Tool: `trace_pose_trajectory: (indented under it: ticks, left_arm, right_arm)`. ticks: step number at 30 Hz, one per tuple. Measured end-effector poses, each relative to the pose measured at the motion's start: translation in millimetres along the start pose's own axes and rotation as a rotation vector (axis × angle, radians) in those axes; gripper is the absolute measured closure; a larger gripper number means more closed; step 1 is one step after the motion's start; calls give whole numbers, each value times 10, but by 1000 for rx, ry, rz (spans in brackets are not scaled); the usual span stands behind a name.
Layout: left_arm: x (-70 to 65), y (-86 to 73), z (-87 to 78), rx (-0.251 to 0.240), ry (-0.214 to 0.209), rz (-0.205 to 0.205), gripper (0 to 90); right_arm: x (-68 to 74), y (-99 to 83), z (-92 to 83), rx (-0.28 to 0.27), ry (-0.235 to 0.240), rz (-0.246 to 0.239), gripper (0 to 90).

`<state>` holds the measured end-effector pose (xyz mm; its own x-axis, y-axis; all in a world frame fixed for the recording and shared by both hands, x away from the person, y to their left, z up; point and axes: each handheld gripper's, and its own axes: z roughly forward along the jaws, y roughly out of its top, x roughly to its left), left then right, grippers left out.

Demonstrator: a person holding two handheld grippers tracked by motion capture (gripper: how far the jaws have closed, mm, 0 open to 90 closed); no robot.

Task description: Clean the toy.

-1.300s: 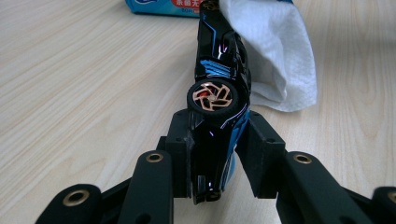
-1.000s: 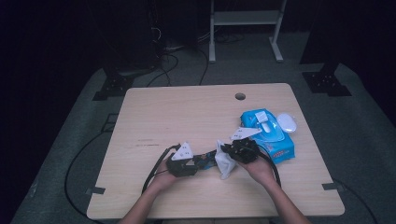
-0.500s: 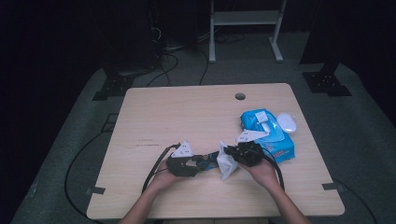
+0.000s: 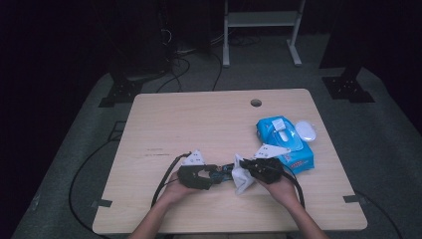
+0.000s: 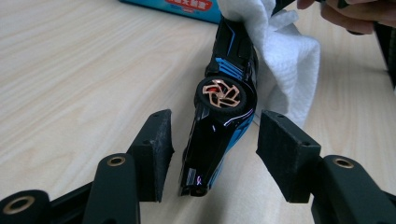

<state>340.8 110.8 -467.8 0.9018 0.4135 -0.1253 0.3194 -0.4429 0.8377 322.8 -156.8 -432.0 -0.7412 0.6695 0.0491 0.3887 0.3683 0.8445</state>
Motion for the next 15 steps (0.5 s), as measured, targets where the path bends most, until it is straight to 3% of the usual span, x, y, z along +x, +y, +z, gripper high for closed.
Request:
trace_pose_trajectory:
  ticks: [3,7,11,13,15]
  left_arm:
    - [-29,10,29,19,39,53,539]
    - [-28,10,12,21,27,87,591]
    - [-49,14,-5,18,30,120,626]
    - [-37,23,-7,12,38,123,624]
    - [-13,13,-2,1,49,100,603]
  right_arm:
    - [-3,26,33,8,1,16,875]
    - [51,64,75,19,-7,5,875]
    - [14,97,74,36,1,-6,875]
    - [-3,116,78,39,-12,6,874]
    - [-21,144,114,49,-4,20,875]
